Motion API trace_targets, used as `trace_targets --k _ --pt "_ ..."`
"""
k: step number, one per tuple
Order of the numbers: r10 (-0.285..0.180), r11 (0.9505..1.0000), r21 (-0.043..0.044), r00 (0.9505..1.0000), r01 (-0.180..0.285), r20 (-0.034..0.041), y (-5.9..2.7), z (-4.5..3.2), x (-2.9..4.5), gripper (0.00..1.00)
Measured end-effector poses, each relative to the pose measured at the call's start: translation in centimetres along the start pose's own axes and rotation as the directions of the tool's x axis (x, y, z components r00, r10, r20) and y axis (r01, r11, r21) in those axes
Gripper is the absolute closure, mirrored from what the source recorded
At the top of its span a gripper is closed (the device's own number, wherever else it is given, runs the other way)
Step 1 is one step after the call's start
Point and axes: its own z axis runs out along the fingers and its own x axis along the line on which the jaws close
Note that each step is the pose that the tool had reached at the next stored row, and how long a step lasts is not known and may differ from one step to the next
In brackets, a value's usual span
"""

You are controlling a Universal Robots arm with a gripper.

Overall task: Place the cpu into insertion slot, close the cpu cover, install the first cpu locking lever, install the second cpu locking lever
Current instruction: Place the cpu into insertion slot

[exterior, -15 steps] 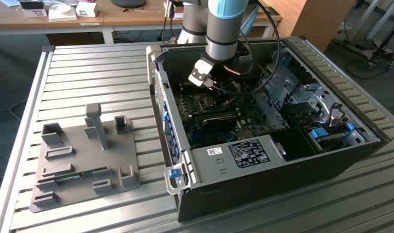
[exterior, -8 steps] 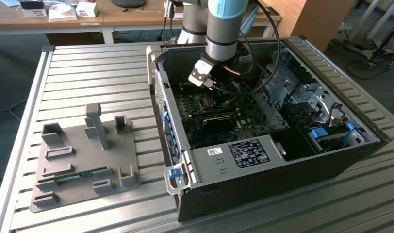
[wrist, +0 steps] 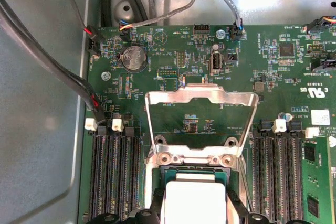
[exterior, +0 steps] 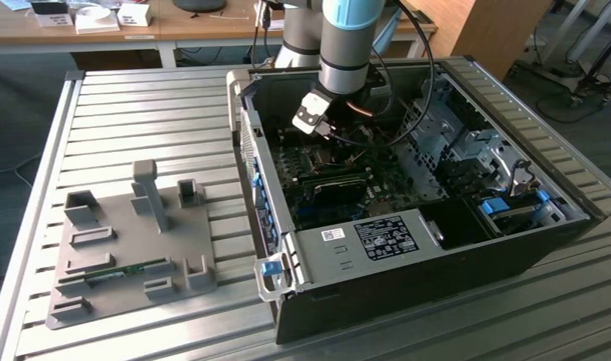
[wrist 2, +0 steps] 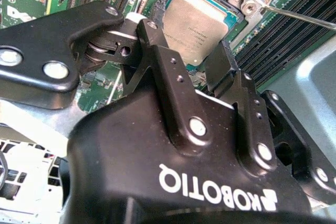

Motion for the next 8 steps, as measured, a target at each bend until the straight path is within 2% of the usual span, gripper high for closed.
trace_targets --k 8 --pt "0.000 1.0000 0.0000 1.0000 0.000 0.0000 0.00 0.01 0.00 0.46"
